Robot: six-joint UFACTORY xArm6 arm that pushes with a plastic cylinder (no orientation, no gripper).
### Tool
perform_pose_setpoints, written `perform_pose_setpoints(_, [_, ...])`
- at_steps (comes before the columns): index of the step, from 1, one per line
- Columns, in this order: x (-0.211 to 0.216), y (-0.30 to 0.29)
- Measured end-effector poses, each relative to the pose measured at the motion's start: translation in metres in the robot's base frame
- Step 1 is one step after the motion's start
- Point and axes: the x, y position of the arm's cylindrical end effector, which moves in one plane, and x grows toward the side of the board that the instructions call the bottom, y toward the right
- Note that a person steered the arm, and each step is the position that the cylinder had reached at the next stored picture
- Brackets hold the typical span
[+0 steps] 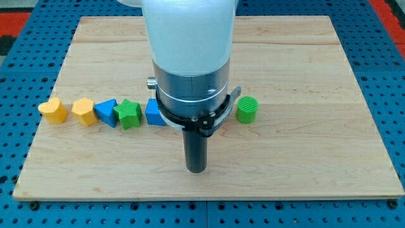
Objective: Move the red star to the top left of the red circle
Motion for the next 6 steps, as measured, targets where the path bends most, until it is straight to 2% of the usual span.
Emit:
perform_pose_setpoints(2, [-0.046,-0.005])
perform_pose_setpoints(4, [-0.124,-0.007])
perform_pose_setpoints(6, [-0.14,-0.027])
